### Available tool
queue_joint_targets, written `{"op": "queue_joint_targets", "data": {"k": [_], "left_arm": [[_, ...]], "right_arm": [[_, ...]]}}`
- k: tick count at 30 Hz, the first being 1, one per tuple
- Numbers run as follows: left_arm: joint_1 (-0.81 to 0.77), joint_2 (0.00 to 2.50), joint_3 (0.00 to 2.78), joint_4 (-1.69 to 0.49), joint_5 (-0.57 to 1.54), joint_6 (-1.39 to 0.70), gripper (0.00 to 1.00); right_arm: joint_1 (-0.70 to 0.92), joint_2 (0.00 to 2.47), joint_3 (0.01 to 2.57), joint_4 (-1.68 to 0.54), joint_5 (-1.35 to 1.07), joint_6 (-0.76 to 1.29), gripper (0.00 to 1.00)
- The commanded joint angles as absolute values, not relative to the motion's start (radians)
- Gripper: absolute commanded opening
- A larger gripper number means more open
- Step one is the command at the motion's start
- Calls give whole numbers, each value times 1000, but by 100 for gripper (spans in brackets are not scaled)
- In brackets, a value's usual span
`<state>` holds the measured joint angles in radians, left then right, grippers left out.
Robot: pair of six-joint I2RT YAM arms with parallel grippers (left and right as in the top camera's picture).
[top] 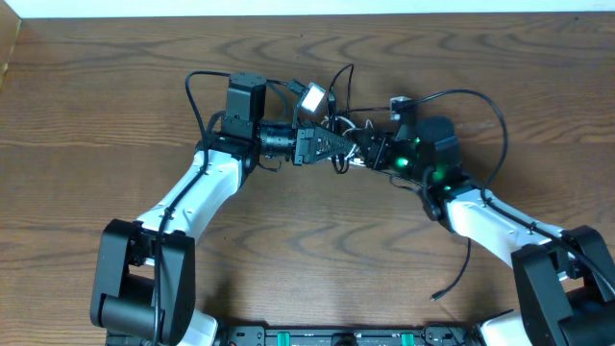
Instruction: Untangle cables
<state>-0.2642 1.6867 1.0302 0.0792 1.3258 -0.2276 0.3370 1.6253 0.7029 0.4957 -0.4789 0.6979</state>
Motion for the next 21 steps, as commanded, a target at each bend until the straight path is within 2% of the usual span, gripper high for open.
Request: {"op": "queue_joint_targets", "data": {"k": [1,7,11,15,19,21], "left_arm": [[-268,1670,1045,46,1248,-202,8],[-268,1670,1045,-146,1031,-123,8],[-268,1670,1045,-202,926,-123,8],[-268,1670,1045,-204,832,-129,8],[-268,1670,1045,-204,846,-140,8],[-268,1670,1045,-195,924,-139,8]], "right_arm": [[217,1538,705,501,-539,664,1],[-52,1307,705,389,-582,603,1],[-162,1195,705,254,-582,546,1],[-210,1125,705,129,-598,522,1],[-197,1119,705,71,-680,522,1],[-171,1123,705,25,-688,522,14]]}}
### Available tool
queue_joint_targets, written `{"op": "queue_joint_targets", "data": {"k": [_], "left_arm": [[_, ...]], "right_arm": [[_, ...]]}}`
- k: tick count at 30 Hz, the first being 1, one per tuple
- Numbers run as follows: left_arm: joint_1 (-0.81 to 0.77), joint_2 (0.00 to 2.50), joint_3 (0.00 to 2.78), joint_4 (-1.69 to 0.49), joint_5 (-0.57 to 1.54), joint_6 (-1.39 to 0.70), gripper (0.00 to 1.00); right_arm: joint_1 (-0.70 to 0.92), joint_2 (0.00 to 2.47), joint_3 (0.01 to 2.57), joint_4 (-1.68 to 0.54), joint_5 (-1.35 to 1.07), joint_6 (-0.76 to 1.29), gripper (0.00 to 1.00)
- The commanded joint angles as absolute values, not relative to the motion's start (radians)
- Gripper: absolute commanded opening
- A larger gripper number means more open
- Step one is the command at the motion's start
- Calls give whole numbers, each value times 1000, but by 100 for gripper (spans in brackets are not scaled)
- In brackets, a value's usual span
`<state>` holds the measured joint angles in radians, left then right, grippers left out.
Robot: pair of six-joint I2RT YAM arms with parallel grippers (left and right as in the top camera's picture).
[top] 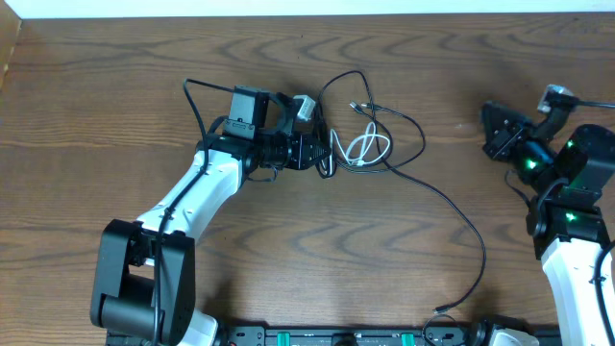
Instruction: Untangle cables
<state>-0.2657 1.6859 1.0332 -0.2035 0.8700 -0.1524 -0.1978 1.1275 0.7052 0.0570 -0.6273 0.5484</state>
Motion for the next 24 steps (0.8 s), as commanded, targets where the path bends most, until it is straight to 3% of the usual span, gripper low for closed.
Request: {"op": "queue_joint_targets", "data": {"k": [1,4,10,15,18,24], "left_arm": [[-268,1670,1045,-187,966,-139,8],[-268,1670,1045,-145,1093,-138,8],[-267,1670,1045,-123,1053,-131,8],[-267,1670,1045,-151,969,-131,8],[-267,1670,1045,-213,883,-131,8],[-267,1670,1045,-268,806,-131,8]], "right_arm": [[-154,1128,705,-2,-675,522,23],[-104,1155,705,-51,-663,524,40],[91,1266,705,-57,-643,553,47],[249,1453,705,126,-587,542,59],[270,1544,705,245,-532,516,73],[274,1693,705,389,-519,537,78]]}}
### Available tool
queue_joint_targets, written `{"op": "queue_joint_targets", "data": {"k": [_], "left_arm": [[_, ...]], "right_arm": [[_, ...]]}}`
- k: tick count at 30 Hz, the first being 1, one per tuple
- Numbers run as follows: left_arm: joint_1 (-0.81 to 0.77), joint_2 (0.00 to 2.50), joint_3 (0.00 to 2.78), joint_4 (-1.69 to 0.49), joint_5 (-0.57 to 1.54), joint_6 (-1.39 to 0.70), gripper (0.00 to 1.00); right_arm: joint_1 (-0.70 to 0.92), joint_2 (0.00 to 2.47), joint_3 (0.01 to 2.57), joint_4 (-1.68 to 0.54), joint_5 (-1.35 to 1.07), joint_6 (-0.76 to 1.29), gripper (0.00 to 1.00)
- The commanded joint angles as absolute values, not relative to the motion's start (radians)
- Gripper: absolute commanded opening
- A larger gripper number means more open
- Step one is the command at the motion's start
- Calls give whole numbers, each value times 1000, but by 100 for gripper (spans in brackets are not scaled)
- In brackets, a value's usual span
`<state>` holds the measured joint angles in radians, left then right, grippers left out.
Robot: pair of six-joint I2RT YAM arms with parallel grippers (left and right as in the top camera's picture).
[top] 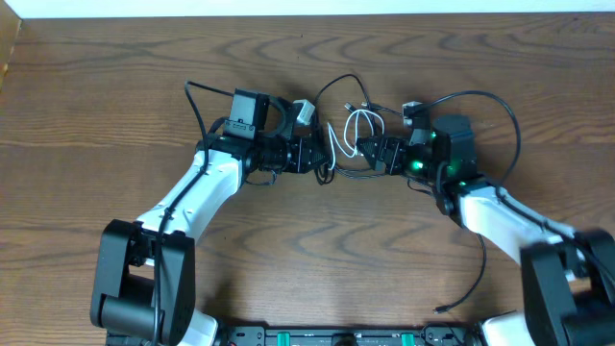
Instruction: Untangle cables
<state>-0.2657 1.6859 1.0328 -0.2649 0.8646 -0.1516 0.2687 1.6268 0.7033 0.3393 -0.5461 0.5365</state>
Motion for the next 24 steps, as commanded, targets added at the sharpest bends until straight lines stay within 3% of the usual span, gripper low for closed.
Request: {"op": "queue_joint_targets", "data": {"k": [1,8,16,24], "left_arm": [[-267,1670,1045,-268,806,-131,8],[-267,1672,1045,-269,799,-131,7],[-267,1672,1045,-273,800,-131,8],[-267,1672,1045,-276,799,-131,8]], "right_arm": [[278,1720,705,424,-519,537,80],[332,1809,709,587,-522,545,85],[403,1902,812,587,-395,533,88],[408,1951,897,548,-467,524,92]]}}
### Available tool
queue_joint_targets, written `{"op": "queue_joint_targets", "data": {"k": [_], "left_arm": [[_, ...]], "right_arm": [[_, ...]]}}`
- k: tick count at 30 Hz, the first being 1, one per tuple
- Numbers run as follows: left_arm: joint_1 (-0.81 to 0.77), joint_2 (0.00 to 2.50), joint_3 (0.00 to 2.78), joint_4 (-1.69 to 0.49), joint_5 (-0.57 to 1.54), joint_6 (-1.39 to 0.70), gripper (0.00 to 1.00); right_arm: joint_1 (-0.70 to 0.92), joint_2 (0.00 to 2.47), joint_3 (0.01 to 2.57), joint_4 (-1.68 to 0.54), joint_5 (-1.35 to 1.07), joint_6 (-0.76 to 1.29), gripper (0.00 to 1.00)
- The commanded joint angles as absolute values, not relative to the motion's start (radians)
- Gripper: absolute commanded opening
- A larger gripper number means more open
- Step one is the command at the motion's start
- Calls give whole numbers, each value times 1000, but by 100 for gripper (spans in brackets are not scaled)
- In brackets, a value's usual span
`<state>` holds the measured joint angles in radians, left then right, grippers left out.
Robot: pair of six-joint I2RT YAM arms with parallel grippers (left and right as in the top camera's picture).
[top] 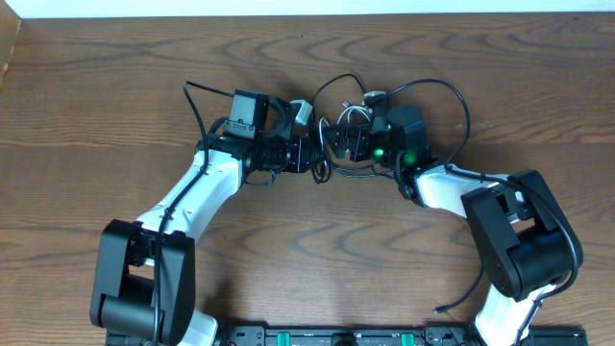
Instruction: Untangle cables
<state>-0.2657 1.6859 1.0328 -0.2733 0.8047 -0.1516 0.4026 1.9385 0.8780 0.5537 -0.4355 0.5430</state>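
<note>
A black cable [338, 81] arcs over the table's middle, and its tail ends in a plug [440, 309] near the front edge. A small coiled white cable [352, 114] lies tangled with it, mostly hidden under my right gripper. My left gripper [319, 156] points right at the knot, with cable running out from its tip. My right gripper [342, 142] points left and nearly meets it tip to tip over the white coil. The overhead view does not show how either pair of jaws stands.
Each arm's own black wrist lead loops beside it: the left one [188, 92] and the right one [459, 101]. The wooden table [115, 58] runs to a pale wall strip at the back. The arm bases stand at the front edge.
My right gripper has moved further left, from beside the white coil to on top of it, close to the left gripper's tip. The left arm has held still.
Both grippers first met at the knot in the middle. Then the right arm stood far off at the right edge, with the white coil and a long black cable lying spread out. It was back beside the coil after that, and now covers it.
</note>
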Motion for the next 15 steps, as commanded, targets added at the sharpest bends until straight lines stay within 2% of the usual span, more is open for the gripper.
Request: {"op": "queue_joint_targets", "data": {"k": [1,15], "left_arm": [[-267,1672,1045,-276,799,-131,8],[-265,1672,1045,-273,746,-194,7]], "right_arm": [[406,1951,897,529,-466,512,93],[366,1951,896,428,-570,473,99]]}}
